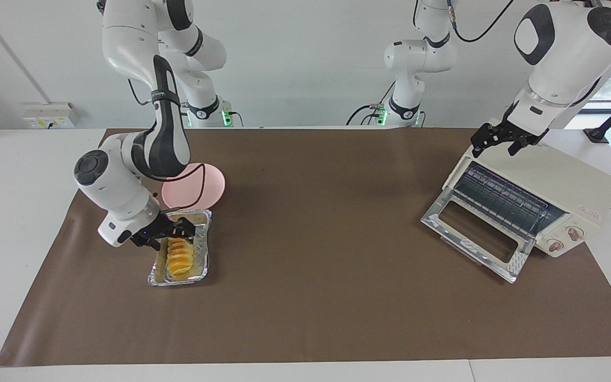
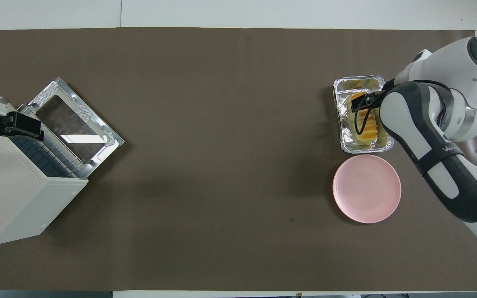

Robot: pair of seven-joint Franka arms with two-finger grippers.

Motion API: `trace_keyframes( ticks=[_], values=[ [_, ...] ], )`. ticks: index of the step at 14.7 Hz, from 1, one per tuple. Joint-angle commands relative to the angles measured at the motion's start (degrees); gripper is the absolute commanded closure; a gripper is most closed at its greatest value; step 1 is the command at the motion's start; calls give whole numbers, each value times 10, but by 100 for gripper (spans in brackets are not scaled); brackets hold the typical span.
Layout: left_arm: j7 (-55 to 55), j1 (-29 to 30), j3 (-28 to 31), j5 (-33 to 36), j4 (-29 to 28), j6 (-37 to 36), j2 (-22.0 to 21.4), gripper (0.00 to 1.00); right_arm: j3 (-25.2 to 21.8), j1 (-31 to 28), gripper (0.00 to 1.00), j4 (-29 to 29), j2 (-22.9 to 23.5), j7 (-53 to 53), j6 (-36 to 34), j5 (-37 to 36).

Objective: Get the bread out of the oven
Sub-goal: 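Grasp the yellow rolls in the tray with the right gripper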

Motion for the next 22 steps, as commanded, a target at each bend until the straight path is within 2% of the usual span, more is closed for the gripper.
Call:
trace_keyframes(
  ticks=[1, 7, 8, 12, 13, 16, 19, 22],
  values=[
    [6, 1, 1, -1, -17, 10, -14, 0, 2, -2, 0, -35, -13, -6, 26, -11],
    [6, 1, 1, -1, -17, 10, -14, 0, 3, -3, 2, -105, -27, -44, 107, -10],
    [6, 1, 1, -1, -18, 10, -14, 0, 3, -2, 18, -104, -27, -43, 107, -10],
    [6, 1, 1, -1, -17, 10, -14, 0, 3, -3, 96, -100, -26, -40, 97, -10],
    [6, 1, 1, -1, -17, 11, -14, 0, 3, -3, 100, -99, -27, -41, 95, -10],
    [6, 1, 1, -1, -17, 10, -14, 0, 3, -4, 100, -89, -32, -41, 75, -10],
    [6, 1, 1, -1, -17, 10, -14, 0, 2, -3, 100, -43, -59, -36, -27, -10],
    [6, 1, 1, -1, -17, 10, -14, 0, 2, -10, 100, -50, -132, -35, -138, -10]
  ],
)
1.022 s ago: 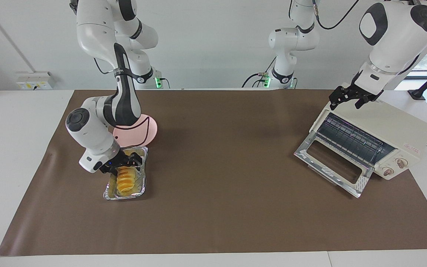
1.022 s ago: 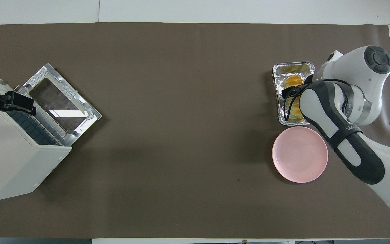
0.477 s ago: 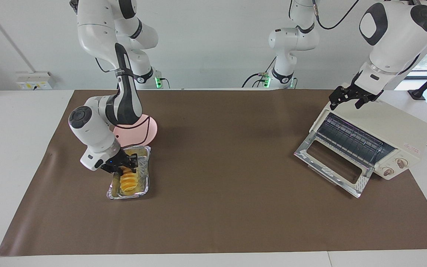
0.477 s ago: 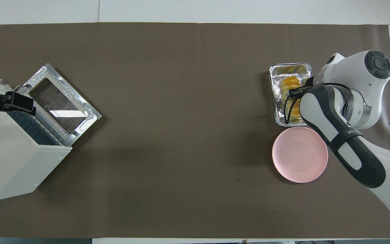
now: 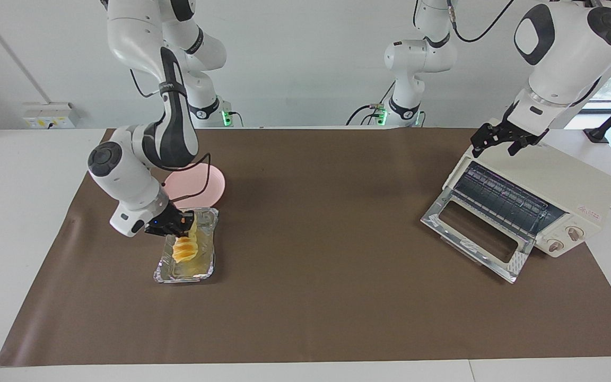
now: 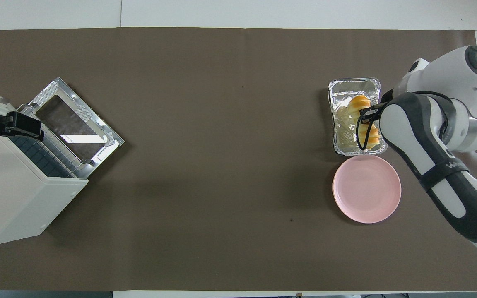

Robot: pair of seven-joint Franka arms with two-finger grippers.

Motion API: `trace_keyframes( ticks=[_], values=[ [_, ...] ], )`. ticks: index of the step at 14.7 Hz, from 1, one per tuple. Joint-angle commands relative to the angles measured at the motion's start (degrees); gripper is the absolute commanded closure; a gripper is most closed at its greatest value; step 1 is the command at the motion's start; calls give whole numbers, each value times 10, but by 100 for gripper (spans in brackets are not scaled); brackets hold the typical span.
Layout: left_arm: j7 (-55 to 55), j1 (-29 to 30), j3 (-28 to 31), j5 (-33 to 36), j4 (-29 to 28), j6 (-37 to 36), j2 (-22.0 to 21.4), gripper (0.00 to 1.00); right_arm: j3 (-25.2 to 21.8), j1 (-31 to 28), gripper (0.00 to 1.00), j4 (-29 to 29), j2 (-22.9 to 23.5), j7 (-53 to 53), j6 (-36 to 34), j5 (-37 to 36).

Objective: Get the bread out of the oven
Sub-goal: 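Grasp the yellow rolls in the tray with the right gripper, then lift the rolls with the right gripper onto the pink plate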

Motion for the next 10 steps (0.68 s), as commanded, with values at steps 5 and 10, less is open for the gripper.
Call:
trace_keyframes(
  ticks=[5, 10],
  values=[
    [6, 1, 1, -1, -17, 10, -14, 0, 4, -36, 100, -108, -181, -4, -174, -7],
    [6, 1, 1, -1, -17, 10, -14, 0, 5, -37, 100, -253, -252, -3, -91, -9]
  ],
)
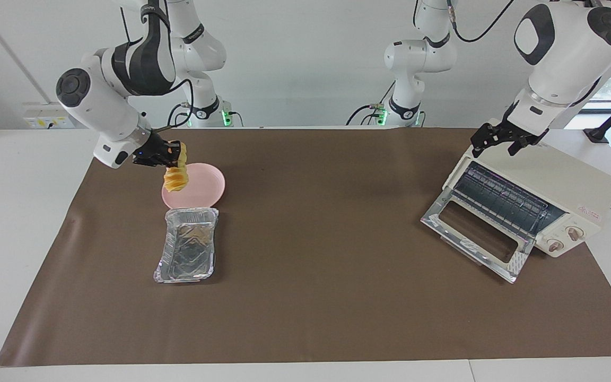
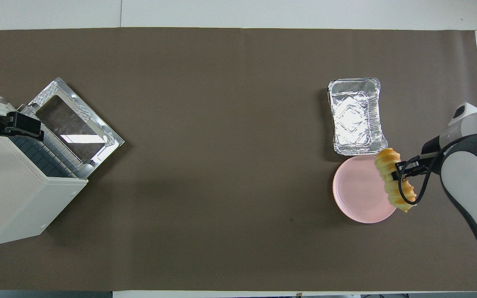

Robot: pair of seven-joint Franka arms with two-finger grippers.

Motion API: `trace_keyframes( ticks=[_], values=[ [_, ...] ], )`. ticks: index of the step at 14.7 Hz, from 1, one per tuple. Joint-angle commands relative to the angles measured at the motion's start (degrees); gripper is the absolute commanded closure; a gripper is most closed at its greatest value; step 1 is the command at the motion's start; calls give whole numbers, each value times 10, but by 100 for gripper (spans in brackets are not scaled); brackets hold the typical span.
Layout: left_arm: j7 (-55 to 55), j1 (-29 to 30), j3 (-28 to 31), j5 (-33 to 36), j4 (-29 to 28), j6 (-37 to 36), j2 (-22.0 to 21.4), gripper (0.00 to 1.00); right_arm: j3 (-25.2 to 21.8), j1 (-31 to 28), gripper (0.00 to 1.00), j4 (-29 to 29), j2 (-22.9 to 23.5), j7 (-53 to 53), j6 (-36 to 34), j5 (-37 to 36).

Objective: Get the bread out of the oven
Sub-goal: 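Lift the rolls with the right gripper onto the pink plate, then lower the rolls onto the plate and open the right gripper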

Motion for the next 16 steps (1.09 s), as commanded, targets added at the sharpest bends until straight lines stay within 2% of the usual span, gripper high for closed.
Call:
trace_keyframes(
  ticks=[1, 9, 16],
  values=[
    [6, 1, 1, -1, -18, 10, -14, 0, 6, -1, 100, -103, -56, -3, 68, -7],
    [6, 1, 1, -1, -18, 10, -14, 0, 7, 5, 100, -174, -48, -10, 191, -7],
    [6, 1, 1, -1, -17, 10, -14, 0, 9, 27, 100, -194, -40, 0, 230, -7]
  ],
)
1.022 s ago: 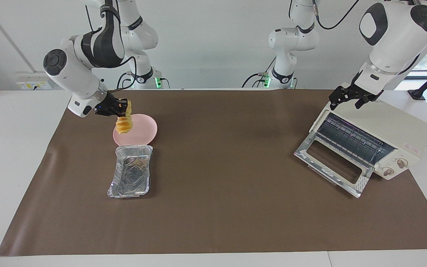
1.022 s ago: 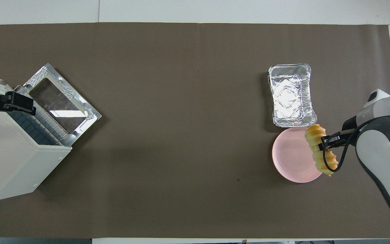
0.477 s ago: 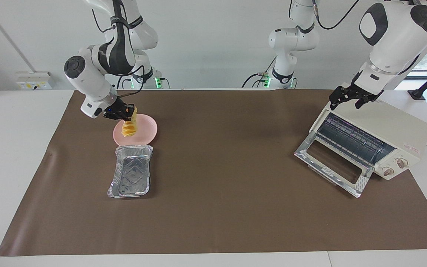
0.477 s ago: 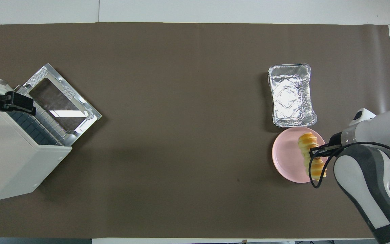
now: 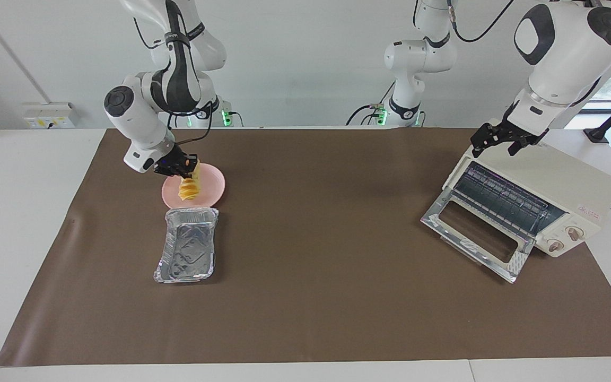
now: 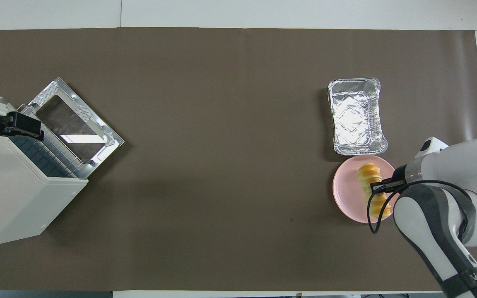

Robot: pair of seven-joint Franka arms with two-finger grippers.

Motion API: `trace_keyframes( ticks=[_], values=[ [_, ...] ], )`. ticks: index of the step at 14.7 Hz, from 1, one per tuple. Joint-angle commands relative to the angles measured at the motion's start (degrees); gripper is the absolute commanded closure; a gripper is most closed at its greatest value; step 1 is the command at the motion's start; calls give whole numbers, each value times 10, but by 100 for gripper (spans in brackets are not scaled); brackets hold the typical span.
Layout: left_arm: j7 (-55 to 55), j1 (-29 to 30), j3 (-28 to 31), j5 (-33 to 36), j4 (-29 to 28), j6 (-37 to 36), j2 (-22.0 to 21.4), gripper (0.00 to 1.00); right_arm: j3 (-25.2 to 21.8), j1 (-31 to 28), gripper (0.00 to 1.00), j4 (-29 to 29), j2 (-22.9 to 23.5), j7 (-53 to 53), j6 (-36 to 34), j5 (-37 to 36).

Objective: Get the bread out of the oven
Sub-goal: 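Lower the rolls onto the plate and open the right gripper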

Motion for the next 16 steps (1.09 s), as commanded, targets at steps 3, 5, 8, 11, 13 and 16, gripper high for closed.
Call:
trace_keyframes(
  ticks=[3, 5, 8, 11, 13, 16],
  values=[
    [6, 1, 1, -1, -17, 10, -14, 0, 2, 2, 100, -19, 12, 0, 50, -7],
    [6, 1, 1, -1, -18, 10, -14, 0, 2, 2, 100, -23, 13, 0, 55, -7],
    [6, 1, 1, -1, -17, 10, -14, 0, 2, 2, 100, -27, 12, 1, 55, -7],
    [6, 1, 1, -1, -17, 10, -14, 0, 3, 12, 100, -33, 10, 10, 55, -7],
    [6, 1, 1, -1, -17, 10, -14, 0, 3, 20, 80, -34, 9, 35, 55, -7],
    [6, 1, 1, -1, -17, 10, -14, 0, 3, 36, 41, -34, 9, 54, 55, -7]
  ],
)
